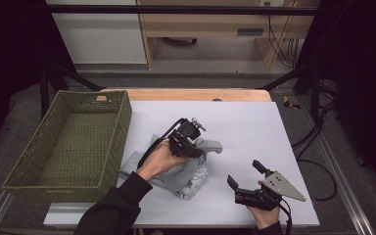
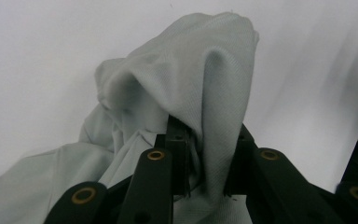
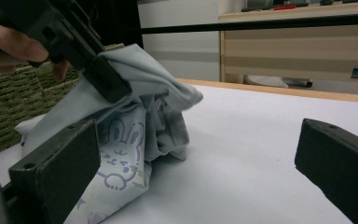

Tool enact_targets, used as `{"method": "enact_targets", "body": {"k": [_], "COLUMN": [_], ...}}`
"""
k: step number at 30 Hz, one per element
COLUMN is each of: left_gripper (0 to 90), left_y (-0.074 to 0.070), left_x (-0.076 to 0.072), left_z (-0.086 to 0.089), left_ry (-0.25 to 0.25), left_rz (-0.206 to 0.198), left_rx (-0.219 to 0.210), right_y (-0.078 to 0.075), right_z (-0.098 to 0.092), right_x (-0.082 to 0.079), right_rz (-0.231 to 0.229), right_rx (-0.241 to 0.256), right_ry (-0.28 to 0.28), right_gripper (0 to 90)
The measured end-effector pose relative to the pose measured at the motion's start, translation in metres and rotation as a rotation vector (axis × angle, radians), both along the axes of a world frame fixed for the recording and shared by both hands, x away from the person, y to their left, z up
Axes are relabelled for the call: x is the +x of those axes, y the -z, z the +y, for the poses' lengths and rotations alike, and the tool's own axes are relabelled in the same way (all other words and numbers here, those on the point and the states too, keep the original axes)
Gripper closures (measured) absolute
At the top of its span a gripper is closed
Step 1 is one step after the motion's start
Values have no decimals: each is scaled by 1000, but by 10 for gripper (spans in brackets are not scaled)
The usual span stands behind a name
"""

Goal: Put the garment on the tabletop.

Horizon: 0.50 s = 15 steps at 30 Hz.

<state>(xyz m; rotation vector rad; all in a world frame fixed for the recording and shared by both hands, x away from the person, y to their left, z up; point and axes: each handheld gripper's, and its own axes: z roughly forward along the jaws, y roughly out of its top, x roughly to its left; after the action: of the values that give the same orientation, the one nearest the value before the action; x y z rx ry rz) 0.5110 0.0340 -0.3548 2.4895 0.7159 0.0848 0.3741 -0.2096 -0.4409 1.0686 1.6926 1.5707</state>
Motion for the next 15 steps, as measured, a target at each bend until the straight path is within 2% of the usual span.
{"method": "enact_targets", "body": {"k": [4, 7, 10, 15], "left_gripper": [736, 698, 590, 349], "left_y": [8, 11, 10, 6], "left_x": [1, 0, -1, -3], "left_z": [-4, -6, -6, -3], "left_ry": [9, 17, 21, -2], "left_rz": [19, 16, -6, -37], "left_rx": [7, 12, 2, -26], "right_y": [0, 0, 0, 0], "right_z": [0, 0, -1, -1], "right_x": [0, 1, 1, 0], "right_rz": [2, -1, 0, -1], "right_rx": [3, -1, -8, -6], "right_ry": [0, 1, 5, 0], "right_gripper": [4, 4, 4, 4]}}
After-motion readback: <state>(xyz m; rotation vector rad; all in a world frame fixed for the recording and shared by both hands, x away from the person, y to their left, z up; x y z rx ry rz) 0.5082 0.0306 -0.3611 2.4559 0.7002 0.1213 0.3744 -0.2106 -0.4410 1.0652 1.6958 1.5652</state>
